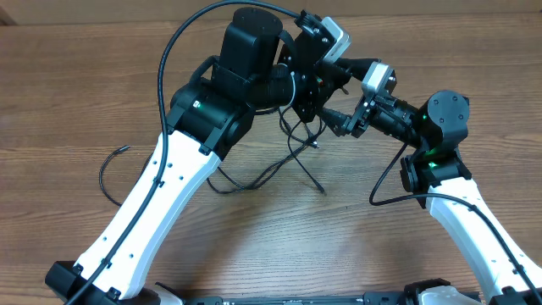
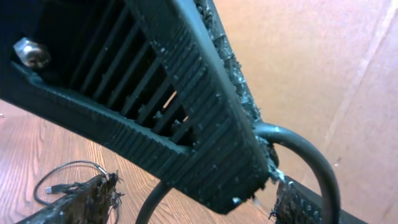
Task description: Untangle cables
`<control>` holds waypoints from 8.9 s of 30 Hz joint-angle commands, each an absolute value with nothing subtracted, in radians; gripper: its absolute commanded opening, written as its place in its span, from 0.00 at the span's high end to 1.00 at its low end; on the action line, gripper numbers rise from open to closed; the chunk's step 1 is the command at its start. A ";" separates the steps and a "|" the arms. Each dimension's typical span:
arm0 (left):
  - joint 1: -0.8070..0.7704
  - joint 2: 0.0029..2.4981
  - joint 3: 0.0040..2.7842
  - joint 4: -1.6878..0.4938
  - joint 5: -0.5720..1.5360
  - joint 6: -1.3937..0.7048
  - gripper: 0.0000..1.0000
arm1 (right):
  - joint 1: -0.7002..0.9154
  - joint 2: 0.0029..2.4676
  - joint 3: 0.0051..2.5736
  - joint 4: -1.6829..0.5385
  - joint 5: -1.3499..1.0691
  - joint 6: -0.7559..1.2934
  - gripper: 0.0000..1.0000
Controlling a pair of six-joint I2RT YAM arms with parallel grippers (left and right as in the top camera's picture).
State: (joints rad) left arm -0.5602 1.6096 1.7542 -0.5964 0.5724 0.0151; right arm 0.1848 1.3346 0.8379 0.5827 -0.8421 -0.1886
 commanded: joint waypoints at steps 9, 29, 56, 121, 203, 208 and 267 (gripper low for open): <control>-0.558 1.589 1.776 -0.585 0.517 -0.084 0.95 | 0.190 1.336 0.856 0.582 -0.853 -0.188 0.39; -0.595 1.589 1.776 -0.569 0.379 -0.211 0.96 | 0.190 1.336 0.856 0.581 -0.853 -0.188 0.30; -0.627 1.589 1.776 -0.545 0.325 -0.206 0.96 | 0.190 1.336 0.856 0.581 -0.853 -0.188 0.80; -0.347 1.674 1.775 -0.947 0.277 -0.022 0.00 | 0.128 1.336 0.856 1.411 -0.538 0.378 0.96; -0.347 1.761 1.775 -0.995 0.278 -0.022 0.01 | -0.451 2.186 1.728 0.167 -0.047 0.376 0.96; -0.347 1.761 1.775 -0.995 0.278 -0.022 0.01 | -0.503 2.223 1.727 0.115 -0.054 0.376 0.85; -0.347 1.761 1.775 -0.995 0.278 -0.022 0.00 | -0.636 2.143 1.845 -1.143 -0.336 -0.205 0.00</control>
